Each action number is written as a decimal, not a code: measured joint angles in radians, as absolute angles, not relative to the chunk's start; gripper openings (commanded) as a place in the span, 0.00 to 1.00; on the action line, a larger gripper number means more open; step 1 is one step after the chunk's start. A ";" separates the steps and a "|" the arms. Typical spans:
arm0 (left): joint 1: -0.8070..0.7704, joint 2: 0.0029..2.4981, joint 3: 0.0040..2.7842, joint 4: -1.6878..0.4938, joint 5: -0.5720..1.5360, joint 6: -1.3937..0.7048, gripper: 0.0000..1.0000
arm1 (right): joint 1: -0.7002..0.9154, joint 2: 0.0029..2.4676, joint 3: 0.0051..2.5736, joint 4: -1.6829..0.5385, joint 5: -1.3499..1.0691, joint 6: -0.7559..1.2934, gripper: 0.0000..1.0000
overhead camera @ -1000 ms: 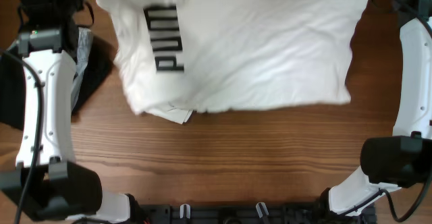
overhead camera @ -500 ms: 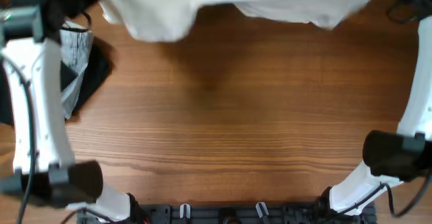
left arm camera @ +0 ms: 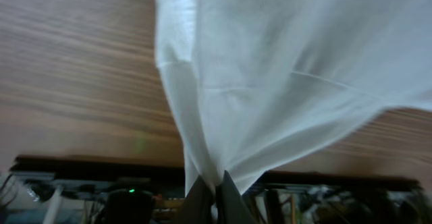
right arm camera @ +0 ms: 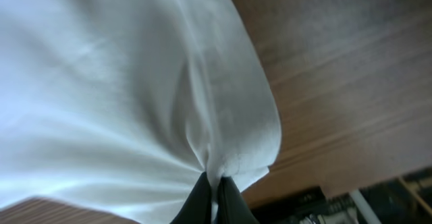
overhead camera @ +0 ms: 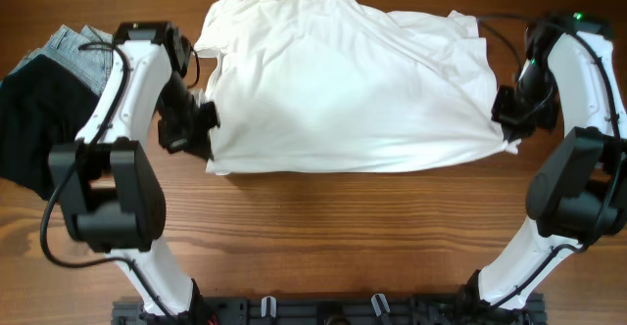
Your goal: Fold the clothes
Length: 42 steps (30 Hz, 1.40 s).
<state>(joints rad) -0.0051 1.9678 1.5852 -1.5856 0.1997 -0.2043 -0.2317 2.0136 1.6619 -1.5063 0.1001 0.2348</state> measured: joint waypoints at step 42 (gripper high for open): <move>0.146 1.799 1.206 -0.915 0.275 -0.372 0.52 | -0.279 1.892 1.407 -0.974 -0.072 0.145 0.44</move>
